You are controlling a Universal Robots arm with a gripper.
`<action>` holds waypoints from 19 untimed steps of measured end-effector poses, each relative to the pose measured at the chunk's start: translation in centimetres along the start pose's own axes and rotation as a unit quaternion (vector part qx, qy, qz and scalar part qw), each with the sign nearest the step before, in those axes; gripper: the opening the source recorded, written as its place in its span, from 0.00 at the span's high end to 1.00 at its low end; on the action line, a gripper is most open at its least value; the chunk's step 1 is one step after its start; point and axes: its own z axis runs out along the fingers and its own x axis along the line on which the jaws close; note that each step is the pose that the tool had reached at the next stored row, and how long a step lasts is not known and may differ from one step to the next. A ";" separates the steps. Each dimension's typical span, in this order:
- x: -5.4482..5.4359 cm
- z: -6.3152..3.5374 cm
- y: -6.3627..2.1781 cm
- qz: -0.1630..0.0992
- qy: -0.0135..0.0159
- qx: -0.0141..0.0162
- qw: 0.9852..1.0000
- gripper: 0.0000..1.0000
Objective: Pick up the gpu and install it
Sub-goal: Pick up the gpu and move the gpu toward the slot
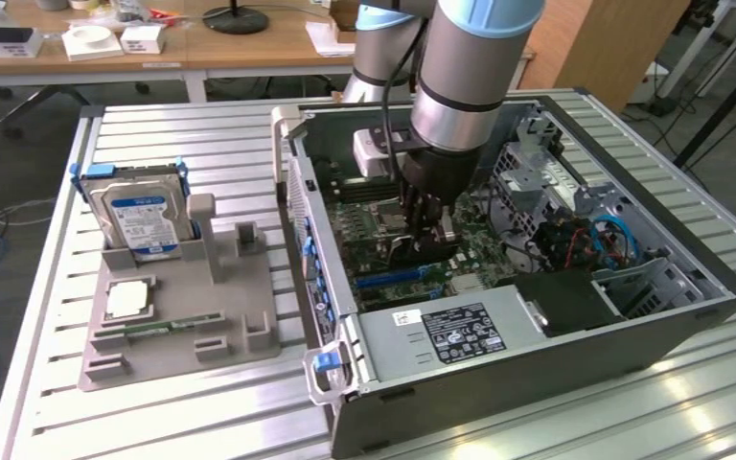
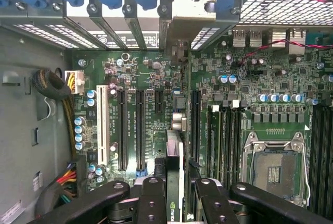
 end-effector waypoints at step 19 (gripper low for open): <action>0.0 0.00 0.56 0.000 0.000 0.000 1.000 0.74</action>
